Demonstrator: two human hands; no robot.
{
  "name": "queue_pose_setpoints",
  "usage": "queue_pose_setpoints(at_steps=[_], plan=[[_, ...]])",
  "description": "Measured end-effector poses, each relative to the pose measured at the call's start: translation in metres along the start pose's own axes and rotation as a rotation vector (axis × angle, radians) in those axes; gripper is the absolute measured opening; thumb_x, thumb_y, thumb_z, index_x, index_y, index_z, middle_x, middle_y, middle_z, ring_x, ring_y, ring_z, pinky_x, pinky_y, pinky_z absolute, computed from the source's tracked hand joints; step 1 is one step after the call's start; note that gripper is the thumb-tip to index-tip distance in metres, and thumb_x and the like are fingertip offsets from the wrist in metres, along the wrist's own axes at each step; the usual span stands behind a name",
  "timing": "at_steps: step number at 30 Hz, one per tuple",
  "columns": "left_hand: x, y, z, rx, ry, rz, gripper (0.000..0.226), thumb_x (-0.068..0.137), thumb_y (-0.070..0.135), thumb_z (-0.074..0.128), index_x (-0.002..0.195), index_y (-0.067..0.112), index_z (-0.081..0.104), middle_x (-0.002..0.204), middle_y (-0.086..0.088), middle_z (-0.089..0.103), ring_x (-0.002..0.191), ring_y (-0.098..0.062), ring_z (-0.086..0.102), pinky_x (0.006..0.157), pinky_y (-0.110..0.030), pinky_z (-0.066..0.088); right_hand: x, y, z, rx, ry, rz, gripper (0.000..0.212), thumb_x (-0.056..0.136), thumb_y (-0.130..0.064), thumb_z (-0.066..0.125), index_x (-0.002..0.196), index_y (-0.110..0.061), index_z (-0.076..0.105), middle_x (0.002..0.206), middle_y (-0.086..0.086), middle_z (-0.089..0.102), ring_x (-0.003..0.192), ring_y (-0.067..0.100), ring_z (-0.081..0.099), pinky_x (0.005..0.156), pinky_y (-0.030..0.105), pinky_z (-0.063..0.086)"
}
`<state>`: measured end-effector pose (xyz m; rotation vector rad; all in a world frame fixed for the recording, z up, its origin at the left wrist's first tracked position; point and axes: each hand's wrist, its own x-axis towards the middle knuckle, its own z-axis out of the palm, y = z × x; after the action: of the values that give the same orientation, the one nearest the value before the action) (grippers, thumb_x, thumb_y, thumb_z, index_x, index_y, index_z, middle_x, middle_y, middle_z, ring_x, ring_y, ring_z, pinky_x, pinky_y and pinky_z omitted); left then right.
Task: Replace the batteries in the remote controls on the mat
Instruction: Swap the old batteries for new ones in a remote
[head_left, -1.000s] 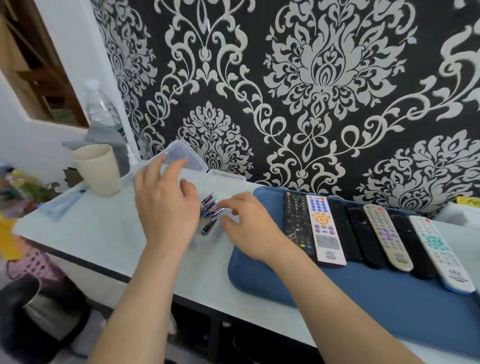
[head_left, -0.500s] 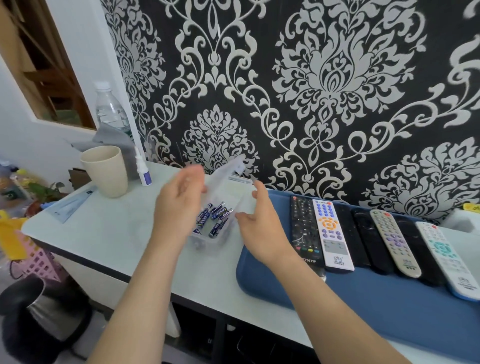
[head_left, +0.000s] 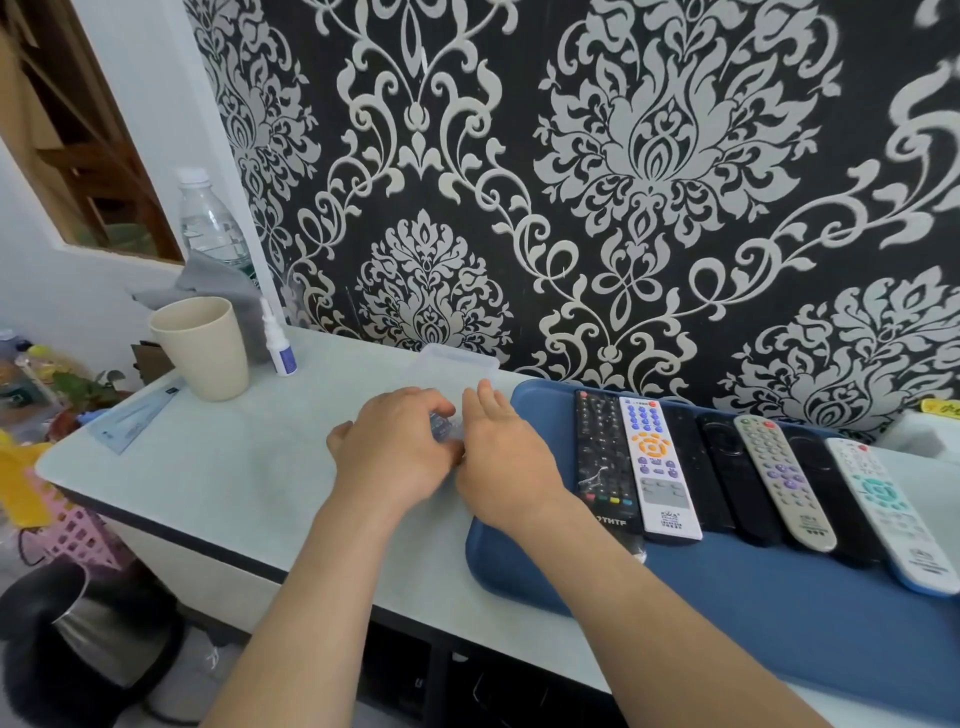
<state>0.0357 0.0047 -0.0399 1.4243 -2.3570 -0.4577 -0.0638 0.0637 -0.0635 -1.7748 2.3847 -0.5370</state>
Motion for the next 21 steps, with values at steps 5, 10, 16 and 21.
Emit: queue_pose_setpoints(at_steps=[5,10,16,21], plan=[[-0.004,0.005,0.007,0.072,0.015,0.027,0.028,0.088,0.035,0.056,0.115,0.032,0.052,0.122,0.012,0.055,0.119,-0.014,0.046,0.105,-0.051,0.027,0.003,0.005,-0.006,0.01,-0.054,-0.008,0.054,0.093,-0.012,0.045,0.145,-0.008,0.032,0.163,0.012,0.015,0.149,0.022,0.016,0.112,0.043,0.032],[-0.011,0.02,0.019,0.089,0.103,0.059,0.03,0.089,0.022,0.051,0.119,0.023,0.051,0.127,0.003,0.053,0.123,-0.019,0.046,0.113,-0.053,0.013,-0.02,0.024,-0.021,0.236,-0.046,-0.001,0.071,0.09,-0.002,0.044,0.155,-0.015,0.019,0.159,0.006,0.025,0.151,0.023,0.011,0.115,0.044,0.029],[-0.037,0.098,0.039,-0.251,0.064,0.464,0.024,0.088,0.014,0.054,0.107,0.02,0.067,0.112,0.003,0.065,0.106,-0.019,0.056,0.088,-0.033,0.044,-0.073,0.08,-0.068,0.332,0.355,0.223,0.041,0.084,-0.001,0.045,0.116,-0.019,0.062,0.105,0.002,0.068,0.096,0.022,0.058,0.076,0.032,0.044],[-0.07,0.171,0.087,-0.194,-0.167,0.766,0.03,0.093,0.031,0.051,0.12,0.025,0.061,0.117,0.006,0.06,0.111,-0.017,0.052,0.091,-0.037,0.045,-0.133,0.153,-0.103,0.275,0.482,0.495,0.041,0.087,-0.005,0.049,0.123,-0.017,0.064,0.108,0.005,0.069,0.1,0.025,0.061,0.083,0.033,0.047]])
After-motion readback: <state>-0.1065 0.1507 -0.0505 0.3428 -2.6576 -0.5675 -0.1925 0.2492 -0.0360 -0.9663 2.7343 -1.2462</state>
